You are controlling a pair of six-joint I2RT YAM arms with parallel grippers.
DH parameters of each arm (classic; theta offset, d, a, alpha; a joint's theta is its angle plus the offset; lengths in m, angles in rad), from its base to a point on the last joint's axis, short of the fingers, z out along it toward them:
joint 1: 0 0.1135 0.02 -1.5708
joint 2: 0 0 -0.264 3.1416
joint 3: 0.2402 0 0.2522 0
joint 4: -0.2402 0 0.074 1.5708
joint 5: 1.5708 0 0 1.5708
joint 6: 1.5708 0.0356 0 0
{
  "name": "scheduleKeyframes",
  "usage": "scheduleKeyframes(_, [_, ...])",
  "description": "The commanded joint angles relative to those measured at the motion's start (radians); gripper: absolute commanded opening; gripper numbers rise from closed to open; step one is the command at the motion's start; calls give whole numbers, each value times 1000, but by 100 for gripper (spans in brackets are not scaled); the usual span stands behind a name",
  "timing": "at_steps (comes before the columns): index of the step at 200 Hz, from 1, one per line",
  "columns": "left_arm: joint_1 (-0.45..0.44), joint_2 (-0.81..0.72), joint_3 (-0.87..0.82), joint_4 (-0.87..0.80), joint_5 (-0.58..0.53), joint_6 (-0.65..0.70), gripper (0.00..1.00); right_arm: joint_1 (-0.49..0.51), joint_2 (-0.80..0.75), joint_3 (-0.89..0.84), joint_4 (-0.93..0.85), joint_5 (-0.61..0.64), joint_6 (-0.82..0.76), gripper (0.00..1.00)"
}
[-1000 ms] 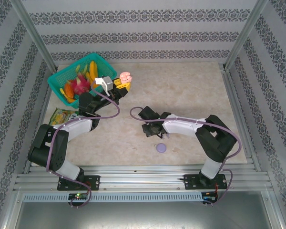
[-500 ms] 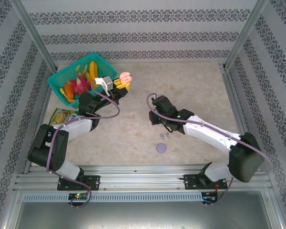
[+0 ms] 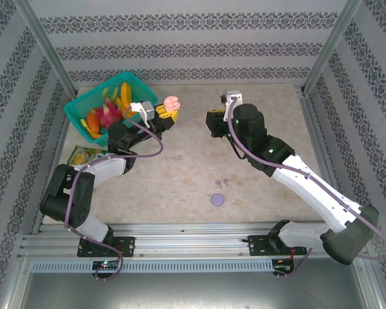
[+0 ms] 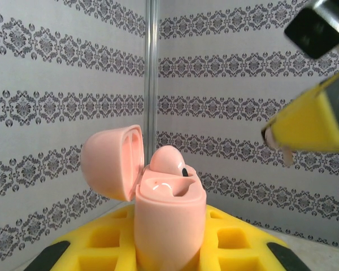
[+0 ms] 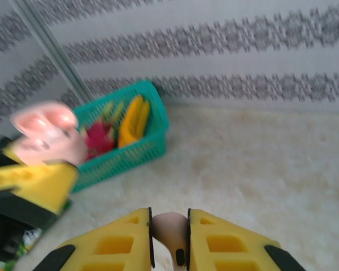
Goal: Insert the wireless bluetooth earbuds into the charging case
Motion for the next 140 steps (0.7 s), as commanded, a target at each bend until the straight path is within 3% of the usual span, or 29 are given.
scheduleKeyframes(1, [-16, 26, 46, 10, 34, -20, 0, -7, 30, 70, 112, -47, -63, 18])
scheduleKeyframes(74, [-48, 84, 96, 19, 31, -44, 0, 10, 140, 130, 301, -195, -45, 19])
scheduleKeyframes(140, [-61, 109, 123, 26, 26, -62, 0, -22, 189, 114, 415, -315, 64, 19])
